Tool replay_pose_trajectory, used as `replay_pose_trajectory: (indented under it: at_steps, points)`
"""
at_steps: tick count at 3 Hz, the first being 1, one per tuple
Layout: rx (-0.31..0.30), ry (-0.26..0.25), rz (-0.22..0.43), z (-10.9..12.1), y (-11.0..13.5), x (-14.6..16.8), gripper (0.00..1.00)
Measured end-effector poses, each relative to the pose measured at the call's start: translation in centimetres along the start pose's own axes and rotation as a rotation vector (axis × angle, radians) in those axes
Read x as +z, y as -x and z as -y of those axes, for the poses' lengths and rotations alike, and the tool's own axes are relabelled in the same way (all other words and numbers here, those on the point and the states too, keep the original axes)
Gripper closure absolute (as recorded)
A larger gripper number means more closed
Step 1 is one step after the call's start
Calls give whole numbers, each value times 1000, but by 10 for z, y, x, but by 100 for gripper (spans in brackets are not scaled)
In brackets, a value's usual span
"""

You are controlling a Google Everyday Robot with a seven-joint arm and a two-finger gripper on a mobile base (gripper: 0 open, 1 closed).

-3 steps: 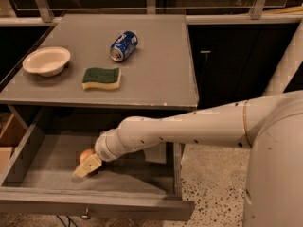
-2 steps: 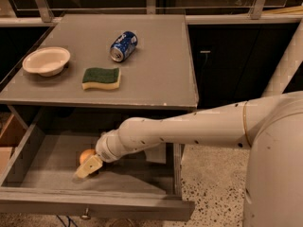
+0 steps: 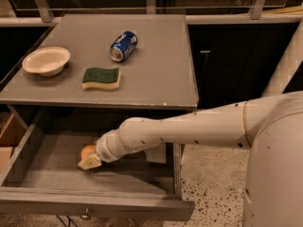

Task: Pick orange from top drawer and place on counter

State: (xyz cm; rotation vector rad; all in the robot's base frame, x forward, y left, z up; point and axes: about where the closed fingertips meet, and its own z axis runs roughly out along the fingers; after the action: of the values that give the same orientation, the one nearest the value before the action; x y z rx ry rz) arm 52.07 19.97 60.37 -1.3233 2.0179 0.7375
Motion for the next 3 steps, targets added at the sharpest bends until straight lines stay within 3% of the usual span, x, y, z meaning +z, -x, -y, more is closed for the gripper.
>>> replay_pose_trajectory:
  at_steps: [2,3]
  points:
    - [0,0,0,0,0,0,85]
    - [0,-8,-1,-1,4,-4,100]
